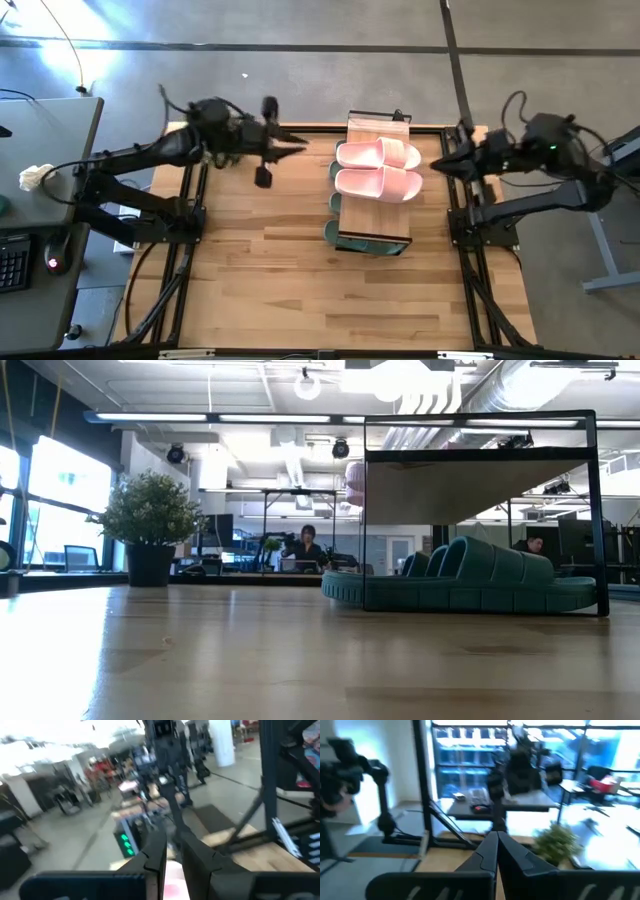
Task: Pick and place slides into the shelf
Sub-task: Return to Home Position
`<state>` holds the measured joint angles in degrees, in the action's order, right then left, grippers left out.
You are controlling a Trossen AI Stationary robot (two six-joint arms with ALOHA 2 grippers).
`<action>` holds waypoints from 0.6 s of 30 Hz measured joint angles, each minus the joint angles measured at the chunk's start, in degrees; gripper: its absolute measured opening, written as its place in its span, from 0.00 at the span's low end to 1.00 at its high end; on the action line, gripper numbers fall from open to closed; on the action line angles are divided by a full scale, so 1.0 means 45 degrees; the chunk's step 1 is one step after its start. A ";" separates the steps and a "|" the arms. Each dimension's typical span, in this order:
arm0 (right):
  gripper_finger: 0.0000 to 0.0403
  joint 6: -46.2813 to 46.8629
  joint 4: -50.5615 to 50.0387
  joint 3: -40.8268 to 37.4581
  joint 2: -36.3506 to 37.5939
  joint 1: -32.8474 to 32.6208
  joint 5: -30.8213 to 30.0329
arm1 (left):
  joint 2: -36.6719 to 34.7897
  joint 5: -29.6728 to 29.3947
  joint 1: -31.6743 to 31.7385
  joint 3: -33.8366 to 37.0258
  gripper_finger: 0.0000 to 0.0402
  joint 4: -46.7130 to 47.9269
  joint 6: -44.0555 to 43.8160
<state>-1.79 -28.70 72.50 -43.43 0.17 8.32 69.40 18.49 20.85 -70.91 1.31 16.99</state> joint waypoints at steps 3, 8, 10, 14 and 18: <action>0.00 -0.0168 -0.1458 0.0767 0.0312 0.0067 -0.0797 | -0.0743 -0.0314 0.0412 -0.0242 0.11 0.0288 0.0464; 0.00 -0.0150 -0.2062 0.0956 0.1722 0.0066 -0.1620 | -0.2381 -0.1347 0.1111 -0.0313 0.11 0.1774 0.1375; 0.00 0.0035 -0.2060 0.0727 0.2500 0.0066 -0.1958 | -0.3080 -0.1448 0.1311 -0.0308 0.11 0.2568 0.1602; 0.00 0.0651 -0.1827 -0.0268 0.3971 0.0066 -0.2477 | -0.4292 -0.1537 0.1369 -0.0303 0.11 0.3509 0.1868; 0.00 0.1259 -0.0711 -0.1583 0.5387 0.0066 -0.2515 | -0.5528 -0.1874 0.1369 -0.0110 0.11 0.3770 0.1938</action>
<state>3.88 -31.90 65.37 -19.19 0.47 -3.00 44.52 10.06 27.00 -71.40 18.27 25.71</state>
